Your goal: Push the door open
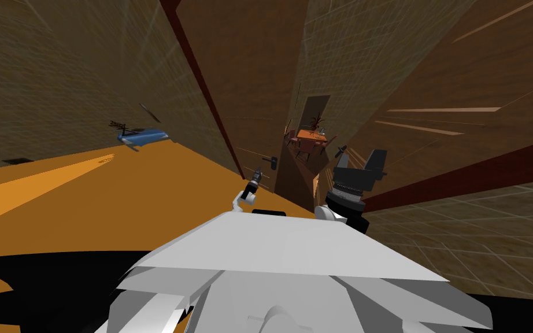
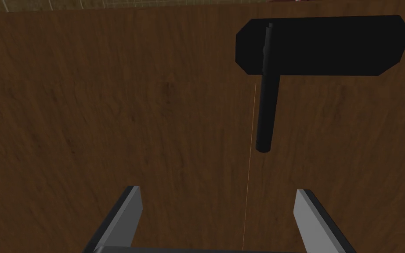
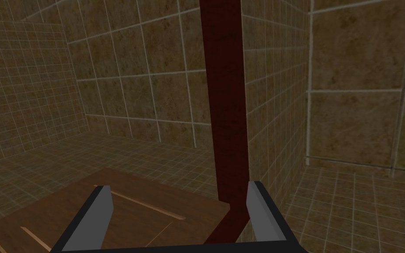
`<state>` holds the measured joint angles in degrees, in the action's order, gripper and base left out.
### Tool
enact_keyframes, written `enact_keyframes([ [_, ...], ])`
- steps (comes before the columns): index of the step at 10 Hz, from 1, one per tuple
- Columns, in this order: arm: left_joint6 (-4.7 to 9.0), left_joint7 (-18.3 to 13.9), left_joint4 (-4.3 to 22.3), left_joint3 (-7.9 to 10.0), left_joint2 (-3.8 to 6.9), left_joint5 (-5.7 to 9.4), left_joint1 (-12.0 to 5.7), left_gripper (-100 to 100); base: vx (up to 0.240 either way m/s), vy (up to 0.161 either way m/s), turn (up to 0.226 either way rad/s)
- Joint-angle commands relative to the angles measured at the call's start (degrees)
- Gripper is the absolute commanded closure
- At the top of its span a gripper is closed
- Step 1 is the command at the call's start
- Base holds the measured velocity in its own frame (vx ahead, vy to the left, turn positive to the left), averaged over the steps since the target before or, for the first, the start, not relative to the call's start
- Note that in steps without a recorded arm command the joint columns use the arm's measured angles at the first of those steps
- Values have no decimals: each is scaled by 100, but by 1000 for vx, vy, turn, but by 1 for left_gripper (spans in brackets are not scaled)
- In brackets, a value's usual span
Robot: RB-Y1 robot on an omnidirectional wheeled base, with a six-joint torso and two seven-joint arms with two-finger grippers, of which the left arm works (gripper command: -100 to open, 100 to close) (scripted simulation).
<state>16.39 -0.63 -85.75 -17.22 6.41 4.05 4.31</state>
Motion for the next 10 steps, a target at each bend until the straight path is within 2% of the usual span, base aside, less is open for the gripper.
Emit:
enact_keyframes([
  [1,-22,-25,159,-76,-11,-10,-75,-100,60,65,-74],
  [7,-96,-161,797,-357,7,-21,-403,-100,103,70,-87],
  [8,-102,-173,853,-381,8,-22,-431,-100,106,58,-55],
  [9,-141,-150,754,-361,-4,-27,-395,-100,45,29,-10],
  [10,-127,-152,823,-334,-22,-27,-433,-100,129,-17,-31],
])
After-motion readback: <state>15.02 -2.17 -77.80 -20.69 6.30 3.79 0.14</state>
